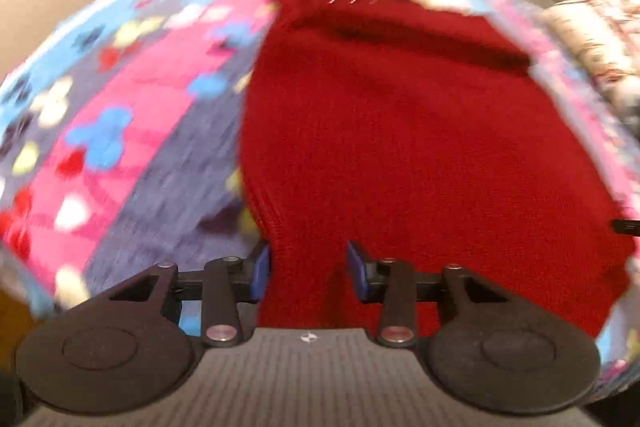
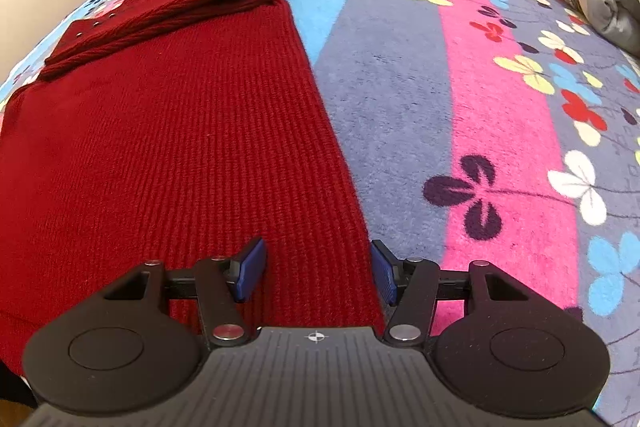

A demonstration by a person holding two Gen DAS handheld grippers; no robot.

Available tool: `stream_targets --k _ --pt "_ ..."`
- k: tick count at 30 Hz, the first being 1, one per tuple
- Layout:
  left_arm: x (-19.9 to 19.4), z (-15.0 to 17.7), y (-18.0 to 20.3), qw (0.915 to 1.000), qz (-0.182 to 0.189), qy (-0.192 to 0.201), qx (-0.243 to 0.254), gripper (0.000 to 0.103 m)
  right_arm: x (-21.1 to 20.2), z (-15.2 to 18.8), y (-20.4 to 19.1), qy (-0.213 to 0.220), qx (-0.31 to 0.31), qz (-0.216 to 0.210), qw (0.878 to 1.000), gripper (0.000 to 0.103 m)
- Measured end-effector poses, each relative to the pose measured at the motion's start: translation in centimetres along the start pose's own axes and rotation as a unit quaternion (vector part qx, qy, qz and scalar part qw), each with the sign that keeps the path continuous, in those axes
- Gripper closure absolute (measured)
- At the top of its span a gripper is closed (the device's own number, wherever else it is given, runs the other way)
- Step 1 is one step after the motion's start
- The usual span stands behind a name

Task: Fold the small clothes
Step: 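Move both open tools to the sweater hem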

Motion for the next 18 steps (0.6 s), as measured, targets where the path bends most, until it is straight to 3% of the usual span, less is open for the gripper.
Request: stream_targets --k 2,7,9,18 --pt "-0.1 -0.2 0.6 0.9999 0.014 0.007 0.008 0.058 -0.2 0.1 0.0 0.003 -0.001 -0.004 1.0 0.044" --pt "2.8 0.9 -1.3 0.9966 -0.018 -0.07 -0.04 0.057 -0.1 0.5 0.9 -0.001 0.018 -0.017 1.0 0.044" --pt "2.5 0.8 -2.0 0.995 0.002 -0.069 -0.072 0.057 0.0 0.5 1.0 -0.001 0.016 -0.017 1.0 0.044" --pt "2.5 1.3 -3.5 0.9934 0.005 -0.076 -0.086 0.057 0.4 -0.5 0.8 0.0 0.005 0.004 1.0 0.042"
Point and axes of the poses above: each gripper's, at about its wrist camera, not at the fingertips, and x roughly the way its jaws point, y to its right, z to its underside, the point moved 6 cm from there along x, roughly the way its jaws point, and after that the axes turned 6 degrees about -y, right-handed, at the moved point
